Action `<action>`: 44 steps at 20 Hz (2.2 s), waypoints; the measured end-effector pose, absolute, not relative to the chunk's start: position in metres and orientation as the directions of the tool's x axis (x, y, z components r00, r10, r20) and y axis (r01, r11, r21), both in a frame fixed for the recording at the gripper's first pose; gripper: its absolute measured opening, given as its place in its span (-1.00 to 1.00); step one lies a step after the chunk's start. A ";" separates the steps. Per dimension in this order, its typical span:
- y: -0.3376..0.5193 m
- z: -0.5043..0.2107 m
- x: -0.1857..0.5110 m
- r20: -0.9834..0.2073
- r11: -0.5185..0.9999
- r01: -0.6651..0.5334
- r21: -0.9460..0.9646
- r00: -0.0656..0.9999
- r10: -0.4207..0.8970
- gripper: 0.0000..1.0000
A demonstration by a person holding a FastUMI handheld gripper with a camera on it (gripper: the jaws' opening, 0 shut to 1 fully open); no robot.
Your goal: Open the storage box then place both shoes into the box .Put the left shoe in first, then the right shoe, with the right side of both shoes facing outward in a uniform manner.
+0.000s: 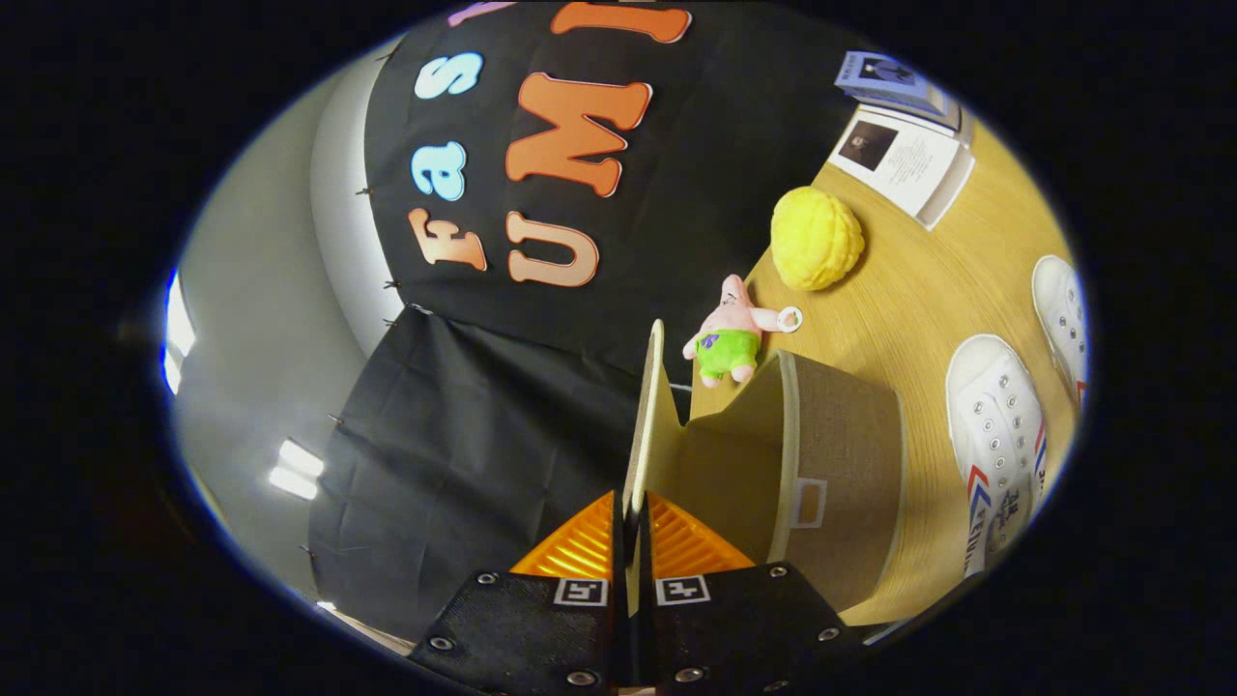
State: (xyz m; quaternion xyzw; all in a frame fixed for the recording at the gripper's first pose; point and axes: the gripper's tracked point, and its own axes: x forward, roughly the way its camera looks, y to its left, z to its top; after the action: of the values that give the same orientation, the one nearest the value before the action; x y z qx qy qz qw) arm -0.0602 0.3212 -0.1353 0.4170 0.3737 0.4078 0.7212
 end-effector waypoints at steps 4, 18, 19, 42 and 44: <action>0.361 -0.104 -0.075 -0.256 0.423 -0.335 0.842 0.442 0.860 -0.92; 0.503 -0.106 -0.109 -0.308 0.491 -0.336 0.804 0.470 0.827 -0.81; 0.509 -0.115 -0.111 -0.329 0.502 -0.345 0.793 0.450 0.830 -0.57; 0.195 -0.182 0.010 -0.460 0.921 -0.167 0.351 0.826 0.325 0.95; 0.171 -0.203 0.010 -0.486 0.943 -0.137 0.303 0.829 0.276 0.96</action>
State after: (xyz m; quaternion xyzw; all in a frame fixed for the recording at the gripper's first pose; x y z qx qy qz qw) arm 0.0099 0.1709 -0.2026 0.1284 0.2711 0.1091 0.9477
